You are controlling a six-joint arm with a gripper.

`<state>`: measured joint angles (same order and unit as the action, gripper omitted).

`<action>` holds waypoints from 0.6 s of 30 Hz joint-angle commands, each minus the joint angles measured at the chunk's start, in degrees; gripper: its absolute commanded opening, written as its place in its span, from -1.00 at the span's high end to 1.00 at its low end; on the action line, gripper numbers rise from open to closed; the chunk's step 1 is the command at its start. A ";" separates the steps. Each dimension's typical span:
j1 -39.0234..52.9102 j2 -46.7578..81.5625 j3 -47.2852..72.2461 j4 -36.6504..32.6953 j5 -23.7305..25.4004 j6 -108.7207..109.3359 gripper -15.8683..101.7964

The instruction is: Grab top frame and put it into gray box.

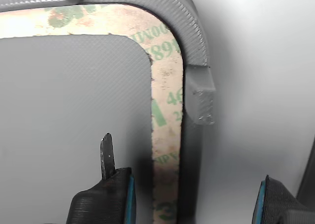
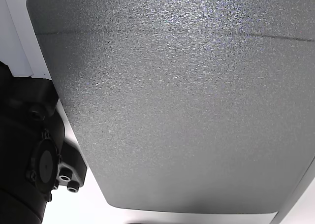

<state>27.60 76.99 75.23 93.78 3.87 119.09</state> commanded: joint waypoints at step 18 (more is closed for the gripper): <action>-3.52 31.82 23.99 -33.05 21.71 -62.67 -0.97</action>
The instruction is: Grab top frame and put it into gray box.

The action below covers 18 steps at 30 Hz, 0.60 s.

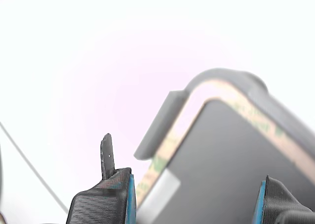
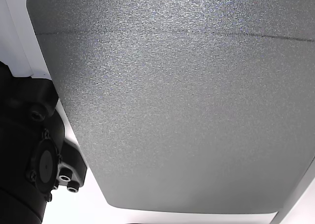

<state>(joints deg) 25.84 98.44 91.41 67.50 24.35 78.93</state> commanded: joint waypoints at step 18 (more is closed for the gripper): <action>-31.64 61.44 52.12 -12.22 -22.76 -72.33 -0.97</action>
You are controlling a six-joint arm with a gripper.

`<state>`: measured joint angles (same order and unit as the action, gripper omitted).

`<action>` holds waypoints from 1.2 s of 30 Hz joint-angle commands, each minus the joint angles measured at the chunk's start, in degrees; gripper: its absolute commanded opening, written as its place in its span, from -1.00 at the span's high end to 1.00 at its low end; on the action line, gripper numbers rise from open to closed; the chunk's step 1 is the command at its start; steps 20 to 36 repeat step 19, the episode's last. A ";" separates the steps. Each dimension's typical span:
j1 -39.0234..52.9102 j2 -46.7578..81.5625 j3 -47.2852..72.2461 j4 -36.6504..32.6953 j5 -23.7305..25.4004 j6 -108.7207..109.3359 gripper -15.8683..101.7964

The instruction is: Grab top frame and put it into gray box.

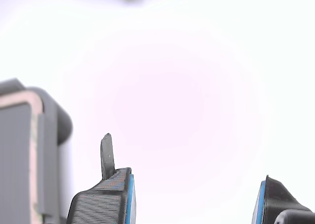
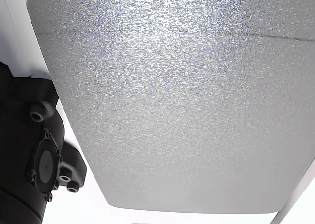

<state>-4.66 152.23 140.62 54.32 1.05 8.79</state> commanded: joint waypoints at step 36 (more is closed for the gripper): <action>-0.35 17.14 10.63 0.79 1.05 -3.08 -0.97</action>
